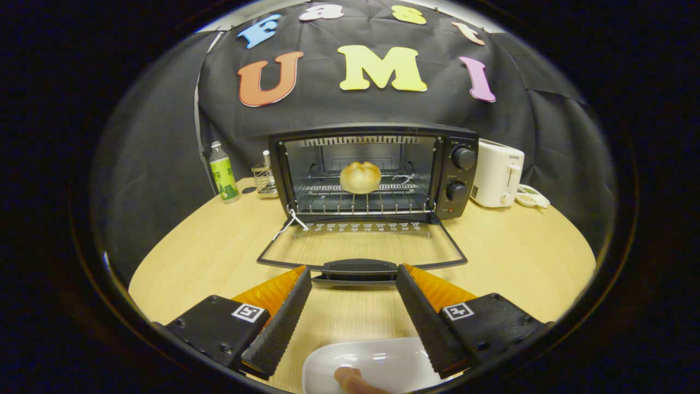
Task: Open the toaster oven, put the food inside, and close the toaster oven door.
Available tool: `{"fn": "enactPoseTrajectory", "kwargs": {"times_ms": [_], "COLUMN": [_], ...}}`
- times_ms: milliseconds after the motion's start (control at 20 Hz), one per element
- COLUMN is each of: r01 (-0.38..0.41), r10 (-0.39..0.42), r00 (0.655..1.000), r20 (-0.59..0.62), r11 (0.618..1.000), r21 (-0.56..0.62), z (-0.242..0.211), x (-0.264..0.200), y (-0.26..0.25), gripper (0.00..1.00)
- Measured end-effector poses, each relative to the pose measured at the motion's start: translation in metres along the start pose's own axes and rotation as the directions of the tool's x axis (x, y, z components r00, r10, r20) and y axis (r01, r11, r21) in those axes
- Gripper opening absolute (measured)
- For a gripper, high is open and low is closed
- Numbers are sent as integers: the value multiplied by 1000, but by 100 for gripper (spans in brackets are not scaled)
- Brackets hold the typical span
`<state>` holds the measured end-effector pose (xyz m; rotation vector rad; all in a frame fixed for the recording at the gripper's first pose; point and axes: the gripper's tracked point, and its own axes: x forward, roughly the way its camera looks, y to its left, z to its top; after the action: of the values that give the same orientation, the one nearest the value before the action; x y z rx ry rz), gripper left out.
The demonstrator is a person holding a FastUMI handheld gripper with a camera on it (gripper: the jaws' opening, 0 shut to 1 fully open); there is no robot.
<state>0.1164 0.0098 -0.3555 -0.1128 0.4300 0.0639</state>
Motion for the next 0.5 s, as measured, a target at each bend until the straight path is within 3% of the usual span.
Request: {"fn": "enactPoseTrajectory", "kwargs": {"times_ms": [350, 500], "r01": [-17, -7], "r10": [18, 8], "r00": [996, 998], "r20": [-88, -59], "r11": [1000, 1000], "r21": [15, 10], "z": [-25, -18], "x": [24, 22], "y": [3, 4], "gripper": [100, 100]}}
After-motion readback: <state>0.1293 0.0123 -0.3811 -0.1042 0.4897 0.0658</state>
